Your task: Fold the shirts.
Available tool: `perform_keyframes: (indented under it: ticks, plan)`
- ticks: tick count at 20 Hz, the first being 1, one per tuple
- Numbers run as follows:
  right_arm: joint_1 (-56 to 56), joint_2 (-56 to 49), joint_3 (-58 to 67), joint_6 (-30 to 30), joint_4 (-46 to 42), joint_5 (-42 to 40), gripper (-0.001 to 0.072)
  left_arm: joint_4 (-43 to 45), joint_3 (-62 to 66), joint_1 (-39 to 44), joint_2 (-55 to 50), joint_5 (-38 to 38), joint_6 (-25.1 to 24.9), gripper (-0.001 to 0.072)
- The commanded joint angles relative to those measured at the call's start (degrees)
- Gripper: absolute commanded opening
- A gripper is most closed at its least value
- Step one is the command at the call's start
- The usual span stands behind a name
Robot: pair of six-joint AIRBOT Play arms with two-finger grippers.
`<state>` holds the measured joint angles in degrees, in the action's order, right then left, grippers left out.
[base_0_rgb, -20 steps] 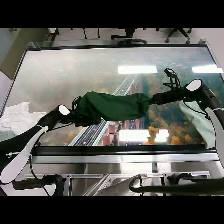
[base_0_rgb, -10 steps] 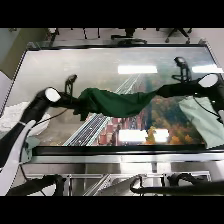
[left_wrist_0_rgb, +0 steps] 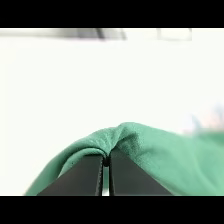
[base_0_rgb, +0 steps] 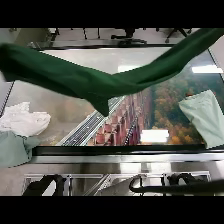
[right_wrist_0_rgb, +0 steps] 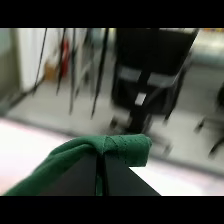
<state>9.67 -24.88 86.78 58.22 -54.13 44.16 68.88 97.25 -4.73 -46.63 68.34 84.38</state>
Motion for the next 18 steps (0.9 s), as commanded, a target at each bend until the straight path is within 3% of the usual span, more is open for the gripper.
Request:
perform_keyframes:
  ticks: [1, 4, 6, 10, 14, 18]
  plan:
    - [0.24, 6.38, 4.66, -2.16, -2.21, -6.25, 0.0019, 0.52, 9.14, -5.44, 6.05, 1.16, -2.03, 0.0012]
    - [0.24, 5.44, 6.08, -2.95, -2.23, -4.96, 0.0019, 0.46, 13.18, -8.48, 4.94, 2.84, -2.60, 0.0012]
    - [0.24, 1.86, 5.81, -2.34, -2.19, 1.05, 0.0020, -0.17, 13.00, -9.01, 0.81, 8.98, -2.49, 0.0013]
    - [0.22, -12.39, 1.18, -0.81, 2.36, 13.16, 0.0021, -2.95, 0.55, -2.01, -9.81, 15.61, -3.63, 0.0013]
    - [-0.50, -29.92, -8.07, -2.51, 10.25, 15.87, 0.0020, -2.47, -19.91, 6.51, -20.98, 6.99, -7.87, 0.0013]
    - [-3.48, -47.98, -10.93, -2.78, 10.49, 13.97, 0.0021, -2.62, -29.59, 6.56, -36.02, -2.91, -8.31, 0.0014]
